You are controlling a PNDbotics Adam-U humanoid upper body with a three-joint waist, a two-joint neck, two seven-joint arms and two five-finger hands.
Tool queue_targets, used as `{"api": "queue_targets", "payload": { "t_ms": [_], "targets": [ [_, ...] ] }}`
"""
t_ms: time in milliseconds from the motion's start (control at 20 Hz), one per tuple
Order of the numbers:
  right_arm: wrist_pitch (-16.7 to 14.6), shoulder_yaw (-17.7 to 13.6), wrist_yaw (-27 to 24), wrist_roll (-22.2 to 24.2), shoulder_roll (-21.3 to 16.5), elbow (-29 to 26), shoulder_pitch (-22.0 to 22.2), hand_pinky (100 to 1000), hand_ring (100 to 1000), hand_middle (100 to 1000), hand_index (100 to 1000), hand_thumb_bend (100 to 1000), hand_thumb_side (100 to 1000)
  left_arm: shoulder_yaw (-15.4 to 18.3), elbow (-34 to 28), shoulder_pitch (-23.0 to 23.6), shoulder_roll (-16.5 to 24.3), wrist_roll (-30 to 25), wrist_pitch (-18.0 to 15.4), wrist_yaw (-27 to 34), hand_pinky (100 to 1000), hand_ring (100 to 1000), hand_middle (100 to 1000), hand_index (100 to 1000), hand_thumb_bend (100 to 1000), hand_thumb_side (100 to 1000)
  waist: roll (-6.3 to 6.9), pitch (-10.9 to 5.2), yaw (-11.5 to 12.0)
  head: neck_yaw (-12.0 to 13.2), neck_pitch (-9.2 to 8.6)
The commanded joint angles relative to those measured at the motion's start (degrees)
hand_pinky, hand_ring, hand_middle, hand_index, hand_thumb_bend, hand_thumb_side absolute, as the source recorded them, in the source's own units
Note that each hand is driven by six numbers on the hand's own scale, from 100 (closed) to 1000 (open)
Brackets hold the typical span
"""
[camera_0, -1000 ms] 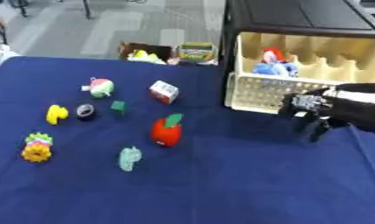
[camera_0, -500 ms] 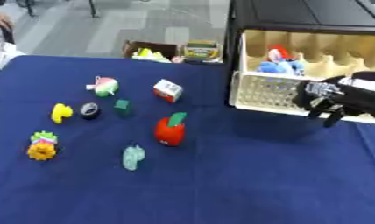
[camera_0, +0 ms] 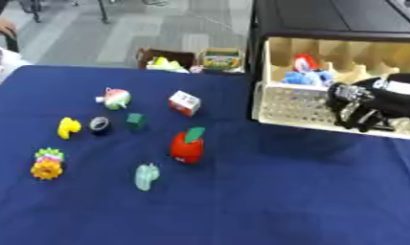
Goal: Pick up objects from table and place into drawer.
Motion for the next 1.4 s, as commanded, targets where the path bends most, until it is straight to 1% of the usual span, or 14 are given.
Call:
{"api": "queue_targets", "payload": {
  "t_ms": [50, 200, 400, 600, 1050, 1400],
  "targets": [
    [4.0, -0.4, 2.6, 4.8, -0.6, 2.1, -1.2, 755, 797, 822, 825, 100, 1000, 0.8, -0.7, -0.5, 1.1, 0.2, -0.1, 0.2, 565, 677, 604, 797, 100, 691, -0.05, -0.72, 0.1, -0.4, -0.87],
    [4.0, -0.3, 5.3, 5.6, -0.2, 3.0, -1.7, 764, 793, 807, 811, 100, 1000, 0.9, -0.7, -0.4, 1.1, 0.3, -0.1, 0.3, 565, 677, 604, 797, 100, 691, -0.08, -0.67, 0.3, -0.5, -1.21],
    [4.0, -0.5, 9.4, 6.2, 0.1, 3.5, -2.4, 774, 793, 800, 798, 100, 1000, 0.9, -0.7, -0.3, 1.1, 0.2, -0.1, 0.3, 566, 645, 604, 797, 100, 692, -0.14, -0.55, 0.4, -0.6, -1.76],
    [3.3, -0.9, 12.4, 6.8, 0.4, 3.9, -2.7, 787, 798, 804, 790, 100, 1000, 0.9, -0.7, -0.2, 1.1, 0.2, -0.2, 0.3, 566, 639, 602, 796, 100, 692, -0.15, -0.32, 0.5, -0.5, -2.16],
    [0.4, -1.2, 16.3, 8.0, 1.2, 5.0, -3.7, 803, 809, 812, 791, 100, 1000, 1.1, -0.7, 0.0, 1.1, 0.4, -0.4, 0.5, 567, 636, 600, 794, 100, 691, -0.17, 0.11, 0.8, -0.4, -2.79],
    [-1.8, -1.0, 19.1, 7.9, 3.3, 9.9, -5.9, 806, 812, 814, 791, 100, 1000, 1.2, -0.7, 0.0, 1.1, 0.5, -0.5, 0.6, 567, 635, 600, 794, 100, 690, -0.22, 0.28, 1.3, -0.8, -3.07]
  ]
}}
